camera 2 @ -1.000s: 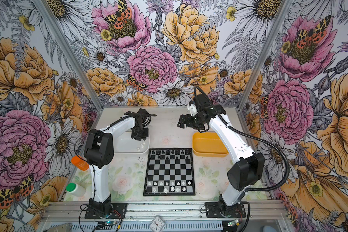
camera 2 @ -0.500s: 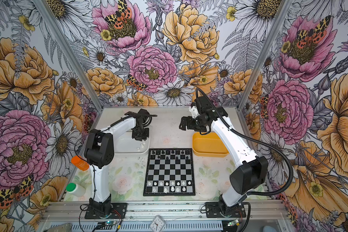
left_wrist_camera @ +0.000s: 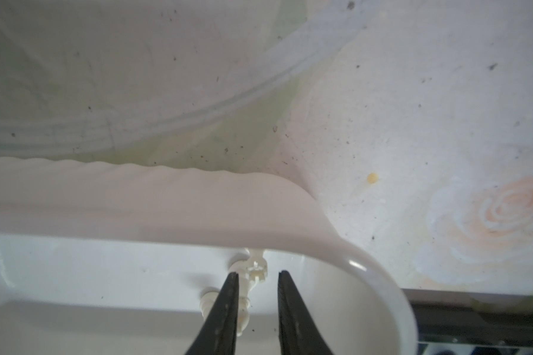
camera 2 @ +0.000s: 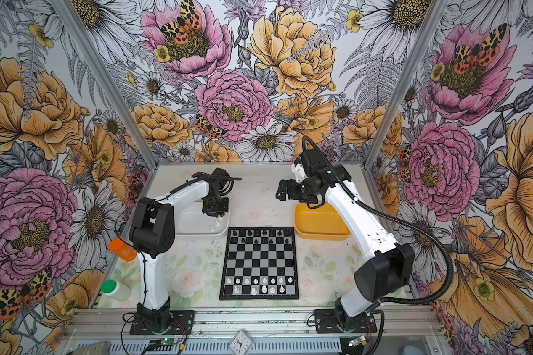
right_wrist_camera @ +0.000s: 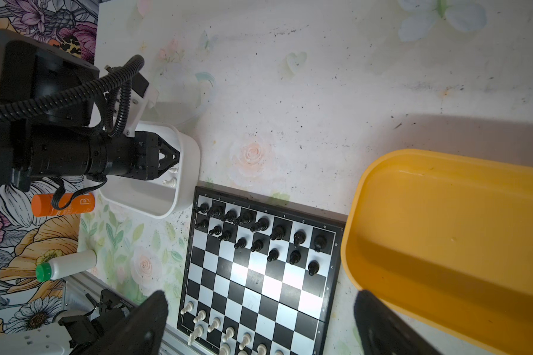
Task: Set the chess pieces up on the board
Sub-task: 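Lower the left gripper onto a tall white piece in the white bin and grasp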
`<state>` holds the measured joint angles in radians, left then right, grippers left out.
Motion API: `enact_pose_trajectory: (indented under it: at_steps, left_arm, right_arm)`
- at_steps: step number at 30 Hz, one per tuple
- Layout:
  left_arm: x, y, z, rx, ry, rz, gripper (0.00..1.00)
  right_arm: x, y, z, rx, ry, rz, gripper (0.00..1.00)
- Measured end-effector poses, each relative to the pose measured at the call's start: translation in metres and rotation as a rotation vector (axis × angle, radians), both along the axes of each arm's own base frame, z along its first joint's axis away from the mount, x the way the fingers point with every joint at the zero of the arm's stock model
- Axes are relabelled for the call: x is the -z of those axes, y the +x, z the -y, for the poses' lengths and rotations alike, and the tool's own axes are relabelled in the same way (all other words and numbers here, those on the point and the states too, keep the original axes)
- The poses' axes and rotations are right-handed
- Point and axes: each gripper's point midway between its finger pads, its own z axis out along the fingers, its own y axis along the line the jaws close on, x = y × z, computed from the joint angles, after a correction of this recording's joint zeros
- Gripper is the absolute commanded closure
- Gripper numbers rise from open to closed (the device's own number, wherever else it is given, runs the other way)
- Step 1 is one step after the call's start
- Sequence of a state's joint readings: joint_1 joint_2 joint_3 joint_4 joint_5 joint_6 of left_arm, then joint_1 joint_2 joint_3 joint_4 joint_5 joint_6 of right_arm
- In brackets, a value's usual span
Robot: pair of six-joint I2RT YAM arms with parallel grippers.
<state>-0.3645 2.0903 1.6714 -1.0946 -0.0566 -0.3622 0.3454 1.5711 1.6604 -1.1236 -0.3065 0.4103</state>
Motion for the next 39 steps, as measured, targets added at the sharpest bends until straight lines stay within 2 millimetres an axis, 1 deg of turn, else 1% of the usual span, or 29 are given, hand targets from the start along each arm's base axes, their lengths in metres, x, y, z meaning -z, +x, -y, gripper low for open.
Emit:
enact_pose_trajectory:
  at_steps: [13, 24, 27, 31, 39]
  left_arm:
    - [0.012, -0.002, 0.000, 0.007, 0.009, -0.029, 0.78]
    - [0.012, -0.001, -0.002, 0.005, 0.010, -0.030, 0.81]
    - [0.012, -0.001, -0.003, 0.007, 0.010, -0.029, 0.83]
    - [0.012, -0.001, -0.003, 0.014, 0.011, -0.029, 0.83]
    - [0.006, 0.006, -0.002, 0.019, 0.003, -0.007, 0.84]
  right_arm:
    - [0.001, 0.000, 0.002, 0.012, -0.006, -0.003, 0.03]
    - [0.002, 0.001, 0.002, 0.021, -0.008, -0.005, 0.03]
    - [0.002, 0.001, 0.002, 0.021, -0.008, -0.005, 0.03]
    - [0.002, 0.001, 0.002, 0.023, -0.007, -0.006, 0.03]
    - [0.001, 0.000, 0.003, 0.023, -0.006, -0.006, 0.03]
